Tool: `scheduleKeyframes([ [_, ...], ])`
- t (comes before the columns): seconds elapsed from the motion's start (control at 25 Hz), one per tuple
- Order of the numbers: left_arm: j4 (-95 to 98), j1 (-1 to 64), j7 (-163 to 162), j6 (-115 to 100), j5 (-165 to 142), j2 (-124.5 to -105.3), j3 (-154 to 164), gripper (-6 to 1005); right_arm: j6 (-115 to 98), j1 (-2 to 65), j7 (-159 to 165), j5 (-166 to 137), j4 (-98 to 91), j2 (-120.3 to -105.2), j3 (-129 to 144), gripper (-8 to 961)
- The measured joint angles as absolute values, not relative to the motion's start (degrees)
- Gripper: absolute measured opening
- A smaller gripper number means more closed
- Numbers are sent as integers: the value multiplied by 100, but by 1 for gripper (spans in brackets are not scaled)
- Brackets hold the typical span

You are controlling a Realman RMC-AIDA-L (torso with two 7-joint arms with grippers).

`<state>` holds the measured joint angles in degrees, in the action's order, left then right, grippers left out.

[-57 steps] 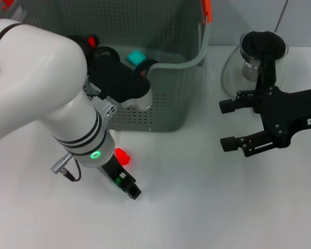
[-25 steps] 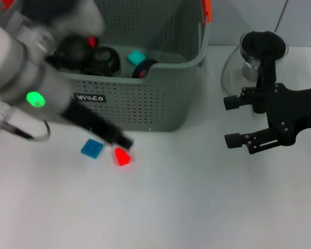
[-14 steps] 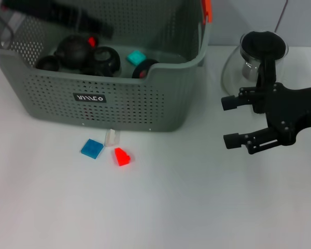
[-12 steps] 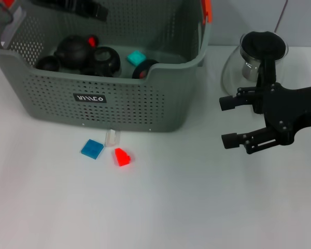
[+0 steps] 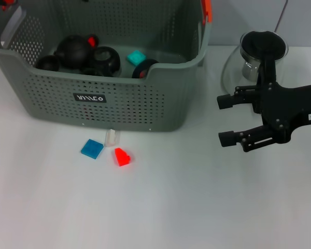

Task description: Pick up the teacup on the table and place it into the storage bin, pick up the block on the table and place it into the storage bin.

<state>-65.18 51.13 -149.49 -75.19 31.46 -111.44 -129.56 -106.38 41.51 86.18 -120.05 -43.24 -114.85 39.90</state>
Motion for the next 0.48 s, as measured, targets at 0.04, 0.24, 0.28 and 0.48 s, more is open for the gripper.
scheduleKeyframes([
  [0.04, -6555, 5111, -14948, -7500, 3113, -11162, -12945, 549, -10631, 4159, 8618, -12002, -4324, -11488, 3990, 939],
  [0.24, -6748, 5125, -14922, -7612, 2757, -11186, -12925, 569, -10614, 4195, 8577, -11993, -4324, -11488, 3952, 940],
  [0.28, -6858, 5099, -14895, -7680, 2728, -11197, -12924, 574, -10613, 4200, 8570, -11992, -4324, -11488, 3929, 940],
  [0.48, -8259, 4618, -14485, -8482, 2923, -11428, -12936, 594, -10614, 4201, 8558, -11862, -4324, -11493, 3857, 940],
])
